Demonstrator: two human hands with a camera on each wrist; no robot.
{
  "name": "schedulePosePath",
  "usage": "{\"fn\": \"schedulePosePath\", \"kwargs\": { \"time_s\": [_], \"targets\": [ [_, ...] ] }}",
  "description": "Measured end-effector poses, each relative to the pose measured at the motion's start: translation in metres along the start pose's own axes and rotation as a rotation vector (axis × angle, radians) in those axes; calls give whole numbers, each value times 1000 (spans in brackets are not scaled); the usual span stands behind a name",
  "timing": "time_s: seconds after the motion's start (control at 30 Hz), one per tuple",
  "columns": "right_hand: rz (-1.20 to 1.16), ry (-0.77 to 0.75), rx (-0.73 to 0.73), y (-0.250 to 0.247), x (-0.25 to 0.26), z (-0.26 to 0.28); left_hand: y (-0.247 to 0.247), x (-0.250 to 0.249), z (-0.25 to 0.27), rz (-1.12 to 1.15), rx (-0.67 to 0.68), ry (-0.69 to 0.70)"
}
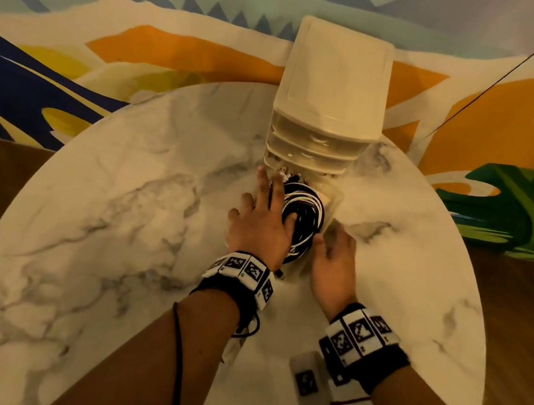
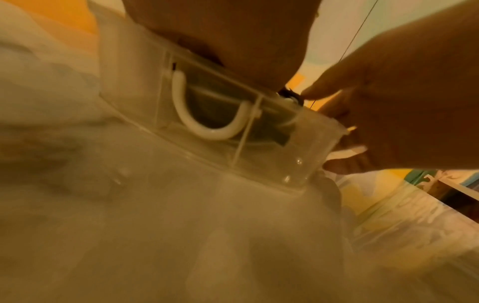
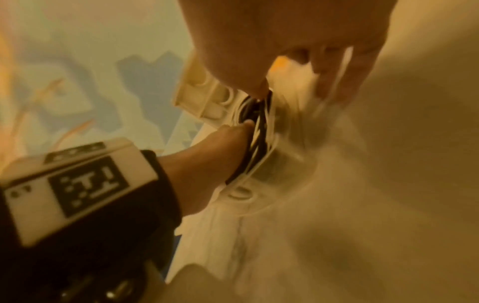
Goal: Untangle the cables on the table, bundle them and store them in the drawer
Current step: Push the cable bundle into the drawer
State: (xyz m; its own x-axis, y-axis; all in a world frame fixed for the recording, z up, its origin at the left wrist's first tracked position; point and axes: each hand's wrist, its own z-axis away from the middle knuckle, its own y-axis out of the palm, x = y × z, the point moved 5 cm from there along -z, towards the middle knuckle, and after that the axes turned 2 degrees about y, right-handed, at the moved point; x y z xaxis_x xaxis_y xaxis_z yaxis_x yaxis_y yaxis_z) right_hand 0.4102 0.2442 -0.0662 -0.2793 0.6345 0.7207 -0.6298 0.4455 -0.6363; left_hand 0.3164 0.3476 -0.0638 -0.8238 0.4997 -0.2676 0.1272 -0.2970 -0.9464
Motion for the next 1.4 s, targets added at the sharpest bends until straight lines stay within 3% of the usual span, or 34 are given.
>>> {"fn": "schedulePosePath", "kwargs": {
  "time_s": [0.3, 0.47, 0.63, 0.7, 0.77, 0.83, 0.97, 1.17, 1.3, 1.4],
  "targets": [
    [-11, -202, 38, 12, 29, -31, -17, 14, -15, 36, -30, 17],
    [21, -189, 0, 8, 32, -55, -24, 7, -35, 30, -63, 54],
    [53, -71, 85, 17, 29, -65, -28, 14, -47, -30, -61, 90],
    [57, -77, 34, 12, 33, -57, -28, 17, -48, -54, -53, 97],
    [130, -239, -127, -1, 50, -43, -26, 20, -48, -2, -39, 65],
    [266, -419, -189, -3, 67, -32, -22, 22, -48, 93, -32, 17],
    [350, -394, 6, 16, 54, -36, -17, 20, -49, 157, -17, -36],
    [417, -443, 141, 27, 47, -40, -20, 29, -57, 281, 31, -39],
    [533, -420, 146, 20, 52, -35, -26, 29, -60, 190, 40, 11],
    [608, -504, 120, 16, 68, -19, -26, 23, -59, 39, 10, 99]
  ]
}}
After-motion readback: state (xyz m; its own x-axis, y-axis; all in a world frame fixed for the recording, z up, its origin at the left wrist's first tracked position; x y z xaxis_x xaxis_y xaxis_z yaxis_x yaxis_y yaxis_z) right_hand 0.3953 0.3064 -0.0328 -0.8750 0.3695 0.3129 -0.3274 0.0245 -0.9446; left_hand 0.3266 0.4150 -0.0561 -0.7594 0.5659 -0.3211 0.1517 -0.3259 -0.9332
